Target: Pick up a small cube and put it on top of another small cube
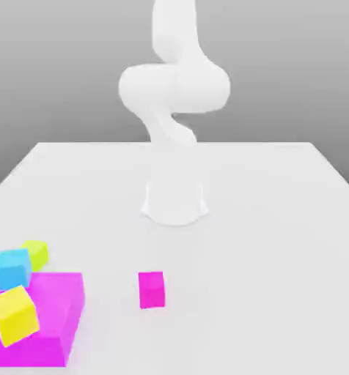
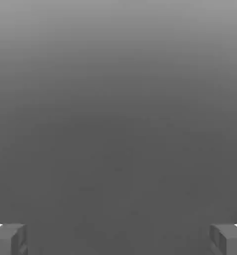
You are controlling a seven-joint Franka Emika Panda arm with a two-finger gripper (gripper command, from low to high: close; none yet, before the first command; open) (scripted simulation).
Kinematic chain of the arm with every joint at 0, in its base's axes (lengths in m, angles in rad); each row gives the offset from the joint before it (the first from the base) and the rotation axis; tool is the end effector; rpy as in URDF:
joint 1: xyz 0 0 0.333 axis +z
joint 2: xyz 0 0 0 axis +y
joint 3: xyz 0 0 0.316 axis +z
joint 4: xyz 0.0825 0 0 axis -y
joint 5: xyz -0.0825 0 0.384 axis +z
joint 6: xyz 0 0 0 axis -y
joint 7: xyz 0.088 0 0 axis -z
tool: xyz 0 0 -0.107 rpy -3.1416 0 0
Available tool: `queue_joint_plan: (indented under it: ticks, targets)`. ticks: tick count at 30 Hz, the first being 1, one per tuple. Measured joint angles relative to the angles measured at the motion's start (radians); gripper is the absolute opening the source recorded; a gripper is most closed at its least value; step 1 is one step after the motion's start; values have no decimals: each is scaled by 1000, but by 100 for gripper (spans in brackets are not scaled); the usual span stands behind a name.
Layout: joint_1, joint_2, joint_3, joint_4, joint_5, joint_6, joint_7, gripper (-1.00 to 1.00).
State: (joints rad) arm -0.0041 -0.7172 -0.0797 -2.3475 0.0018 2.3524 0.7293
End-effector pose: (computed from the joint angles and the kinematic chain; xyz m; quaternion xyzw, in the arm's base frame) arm 0.3781 -0.0416 0.6617 -0.8591 0.3703 -0.3248 0.1390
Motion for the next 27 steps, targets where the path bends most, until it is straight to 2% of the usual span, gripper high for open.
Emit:
queue_joint_plan:
  ticks: [11,18,22,27]
  targets:
    - [-47,403,-383,-223,56,254,-376,0]
    - [-146,665,-565,-360,148,408,-649,0]
    - [-233,802,-584,-420,210,490,-793,0]
    - [-324,918,-457,-396,410,556,-956,0]
